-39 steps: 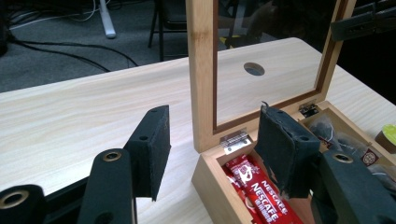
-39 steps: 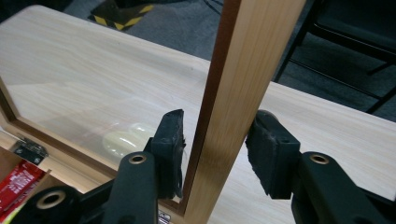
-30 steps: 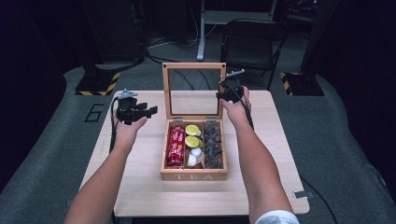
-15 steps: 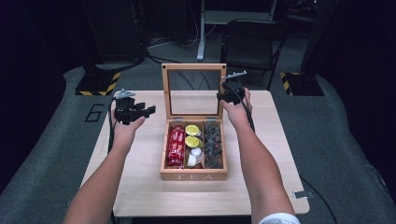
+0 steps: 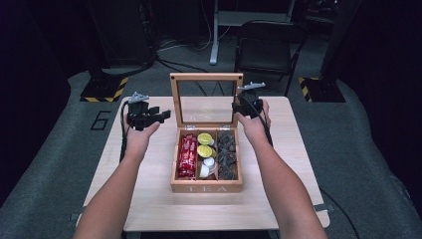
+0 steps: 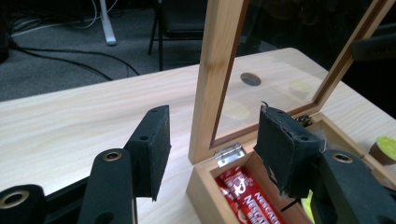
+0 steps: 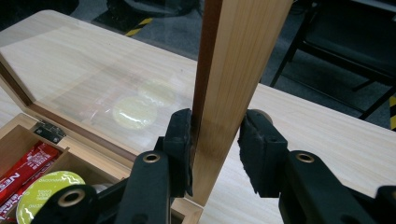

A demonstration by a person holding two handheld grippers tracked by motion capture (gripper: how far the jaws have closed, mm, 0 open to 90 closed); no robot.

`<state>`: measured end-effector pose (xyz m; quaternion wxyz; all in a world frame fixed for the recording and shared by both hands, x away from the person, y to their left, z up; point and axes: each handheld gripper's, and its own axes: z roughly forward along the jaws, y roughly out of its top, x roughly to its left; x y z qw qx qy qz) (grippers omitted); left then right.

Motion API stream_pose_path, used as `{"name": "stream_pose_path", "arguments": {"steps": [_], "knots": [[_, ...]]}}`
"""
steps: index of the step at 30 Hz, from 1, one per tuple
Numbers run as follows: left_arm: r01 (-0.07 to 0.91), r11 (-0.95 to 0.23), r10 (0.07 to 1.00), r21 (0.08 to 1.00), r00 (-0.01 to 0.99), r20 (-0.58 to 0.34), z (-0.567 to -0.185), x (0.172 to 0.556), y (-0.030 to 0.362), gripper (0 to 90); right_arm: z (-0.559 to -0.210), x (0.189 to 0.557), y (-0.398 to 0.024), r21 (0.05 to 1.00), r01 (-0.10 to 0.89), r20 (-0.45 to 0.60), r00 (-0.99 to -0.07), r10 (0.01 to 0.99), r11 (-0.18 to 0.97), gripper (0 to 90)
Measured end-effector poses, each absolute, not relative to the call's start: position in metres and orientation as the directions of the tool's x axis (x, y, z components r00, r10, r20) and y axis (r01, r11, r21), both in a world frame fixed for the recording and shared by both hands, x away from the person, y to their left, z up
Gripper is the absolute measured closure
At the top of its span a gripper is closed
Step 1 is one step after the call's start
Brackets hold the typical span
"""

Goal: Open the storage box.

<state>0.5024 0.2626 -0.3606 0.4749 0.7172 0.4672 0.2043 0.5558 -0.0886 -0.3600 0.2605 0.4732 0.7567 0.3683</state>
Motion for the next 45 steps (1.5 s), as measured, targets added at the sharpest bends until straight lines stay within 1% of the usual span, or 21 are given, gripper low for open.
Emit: {"name": "stream_pose_path", "arguments": {"steps": [9,15,18,19,21,23,24,27,29,31,36,42,45], "knots": [[0.441,-0.106,0.853,0.891,0.501,-0.146,-0.341,0.511,0.248,46.3,-0.362,0.54,-0.089,0.822,0.486,-0.079,-0.421,0.904,0.298,64.5],[0.408,-0.121,0.852,0.905,0.51,-0.116,-0.329,0.513,0.237,49.1,-0.365,0.532,-0.089,0.832,0.461,-0.099,-0.423,0.901,0.308,64.5],[0.397,-0.125,0.859,0.909,0.501,-0.101,-0.323,0.513,0.234,51.1,-0.366,0.53,-0.09,0.837,0.451,-0.104,-0.423,0.9,0.309,64.5],[0.384,-0.131,0.865,0.914,0.496,-0.084,-0.32,0.512,0.232,52.4,-0.366,0.529,-0.089,0.837,0.454,-0.1,-0.42,0.902,0.304,64.5],[0.381,-0.14,0.861,0.914,0.502,-0.077,-0.317,0.512,0.23,56.7,-0.366,0.527,-0.089,0.839,0.455,-0.098,-0.415,0.904,0.3,64.5],[0.375,-0.146,0.86,0.916,0.506,-0.07,-0.313,0.511,0.227,59.1,-0.366,0.526,-0.09,0.839,0.448,-0.104,-0.423,0.9,0.308,64.5],[0.369,-0.152,0.864,0.917,0.501,-0.059,-0.312,0.511,0.226,59.7,-0.367,0.525,-0.09,0.841,0.451,-0.096,-0.419,0.903,0.299,64.5],[0.369,-0.137,0.868,0.919,0.493,-0.068,-0.308,0.51,0.224,59.9,-0.368,0.524,-0.09,0.844,0.447,-0.095,-0.421,0.902,0.298,64.5],[0.362,-0.164,0.872,0.917,0.489,-0.037,-0.307,0.51,0.223,60.1,-0.369,0.524,-0.091,0.848,0.441,-0.094,-0.421,0.902,0.294,64.5],[0.357,-0.192,0.873,0.914,0.488,-0.007,-0.306,0.509,0.223,63.4,-0.37,0.524,-0.091,0.852,0.438,-0.09,-0.417,0.904,0.287,64.5],[0.352,-0.214,0.87,0.911,0.494,0.014,-0.306,0.507,0.222,64.7,-0.372,0.522,-0.093,0.855,0.433,-0.087,-0.422,0.902,0.285,64.5],[0.35,-0.217,0.867,0.911,0.498,0.016,-0.306,0.503,0.223,64.7,-0.37,0.519,-0.095,0.857,0.445,-0.053,-0.427,0.903,0.261,61.0],[0.35,-0.215,0.867,0.912,0.499,0.013,-0.307,0.503,0.223,64.7,-0.366,0.516,-0.097,0.865,0.435,-0.039,-0.438,0.898,0.25,57.3]]}}
